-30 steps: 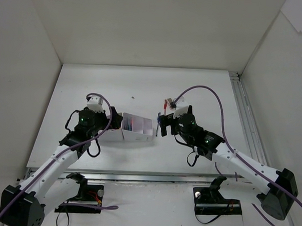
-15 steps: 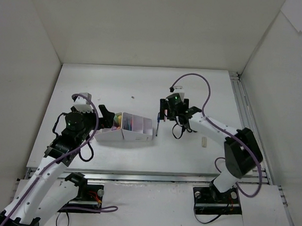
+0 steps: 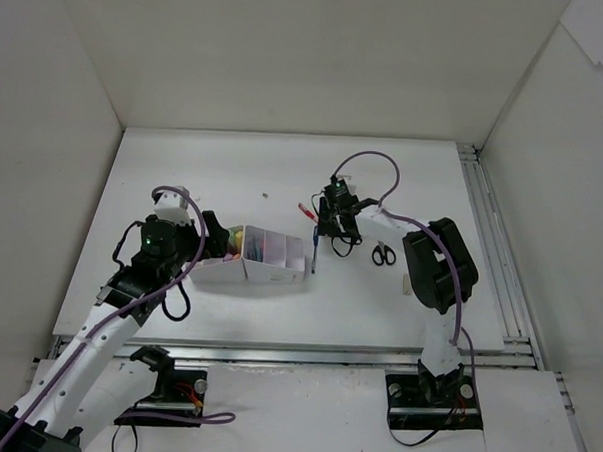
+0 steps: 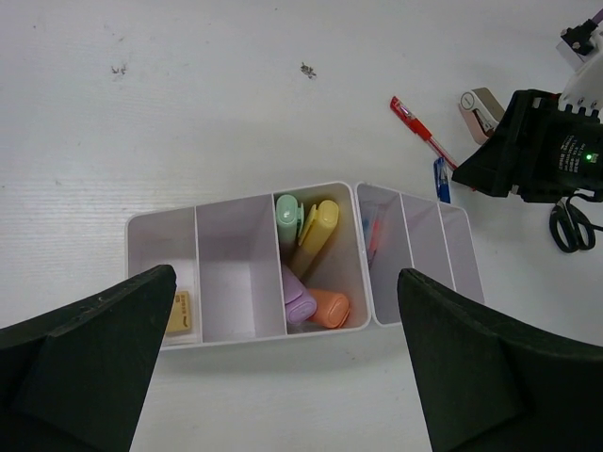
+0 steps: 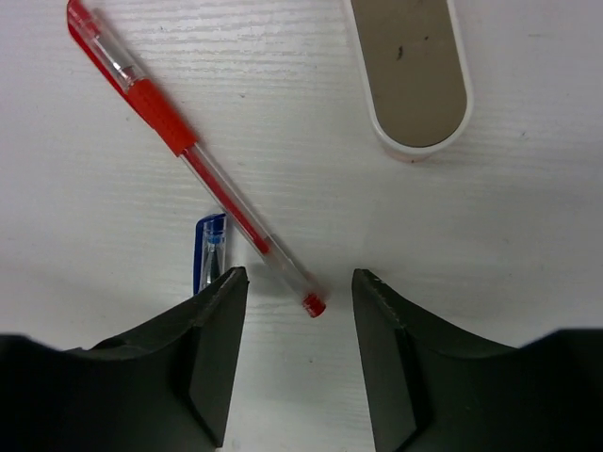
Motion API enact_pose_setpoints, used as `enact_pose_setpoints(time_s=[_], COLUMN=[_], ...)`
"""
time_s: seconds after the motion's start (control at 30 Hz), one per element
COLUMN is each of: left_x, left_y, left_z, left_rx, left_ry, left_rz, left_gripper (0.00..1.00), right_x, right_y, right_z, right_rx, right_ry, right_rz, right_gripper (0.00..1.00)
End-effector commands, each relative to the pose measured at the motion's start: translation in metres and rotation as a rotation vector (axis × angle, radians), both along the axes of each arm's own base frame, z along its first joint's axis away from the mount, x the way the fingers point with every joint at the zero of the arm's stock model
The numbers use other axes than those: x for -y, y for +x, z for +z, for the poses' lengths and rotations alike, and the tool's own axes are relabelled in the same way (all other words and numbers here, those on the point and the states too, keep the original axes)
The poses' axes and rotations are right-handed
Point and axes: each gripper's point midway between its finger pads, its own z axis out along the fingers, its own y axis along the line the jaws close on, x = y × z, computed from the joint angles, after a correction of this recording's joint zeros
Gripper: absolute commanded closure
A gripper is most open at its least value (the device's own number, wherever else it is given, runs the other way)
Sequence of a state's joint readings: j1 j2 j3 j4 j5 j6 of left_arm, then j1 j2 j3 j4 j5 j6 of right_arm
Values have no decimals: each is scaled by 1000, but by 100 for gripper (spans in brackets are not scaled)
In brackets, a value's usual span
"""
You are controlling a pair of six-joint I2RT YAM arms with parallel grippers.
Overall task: Sort the stationery into containers
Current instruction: Pick up the pen from the center of the board, then place the pen in the storage box.
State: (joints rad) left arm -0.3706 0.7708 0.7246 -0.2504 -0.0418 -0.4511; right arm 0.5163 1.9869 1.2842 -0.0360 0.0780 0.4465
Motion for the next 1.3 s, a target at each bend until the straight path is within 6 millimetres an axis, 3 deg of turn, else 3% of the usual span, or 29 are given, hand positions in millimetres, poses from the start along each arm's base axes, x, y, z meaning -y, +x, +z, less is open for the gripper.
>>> enact_pose_setpoints(time_s=[0.0, 0.17, 0.23, 0.37, 0.47, 0.5, 0.57, 0.63, 0.7, 0.8, 0.83, 0.97, 1.0, 1.03, 1.1, 1.13, 1.2, 1.23, 1.27], left_x=[3, 2, 0, 0, -2, -2, -2, -1, 2, 8, 14, 39, 45, 55, 69, 77, 87, 94, 97], left_y=[10, 11, 11, 13, 13, 13, 15, 16, 18, 21, 22, 23, 23, 20, 19, 17, 16, 12, 14], left_z=[27, 28, 28, 29, 29, 29, 29, 31, 31, 36, 40, 55, 56, 59, 63, 65, 68, 67, 75], left_rx=[76, 80, 82, 83, 82, 84, 86, 92, 79, 51, 54, 102, 107, 113, 121, 118, 117, 107, 135], left_ry=[-13, -11, -9, 6, 16, 19, 22, 21, 18, 1, -13, -92, -110, -136, -174, -193, -225, -235, -261], left_rz=[-3, 5, 16, 12, 14, 16, 20, 10, 2, -7, -35, -153, -177, -232, -290, -333, -371, -403, -409], left_gripper=[1, 1, 0, 1, 0, 0, 0, 1, 0, 0, 1, 0, 1, 1, 1, 0, 0, 0, 0], right_x=[-2, -1, -3, -21, -26, -27, -25, -19, -16, -9, -6, -4, -5, -9, -25, -34, -53, -64, -74], right_y=[10, 12, 9, 6, 2, 2, -1, -4, -6, -16, -23, -48, -54, -69, -86, -104, -120, -138, -146], right_z=[13, 4, -2, 0, -3, -3, -3, 2, 13, 47, 71, 119, 139, 133, 157, 148, 176, 169, 178], right_rx=[37, 17, 1, 10, -11, -12, -18, -9, 13, 89, 147, 279, 327, 314, 372, 359, 441, 423, 446], right_ry=[-5, -65, -100, -135, -147, -150, -154, -166, -169, -182, -195, -194, -157, -141, -27, -4, 125, 171, 232], right_rz=[-22, 0, 35, 177, 249, 274, 276, 264, 255, 235, 223, 203, 203, 239, 303, 363, 440, 517, 568], right_gripper=[56, 60, 72, 76, 86, 94, 100, 100, 100, 100, 100, 100, 100, 100, 100, 100, 100, 100, 100])
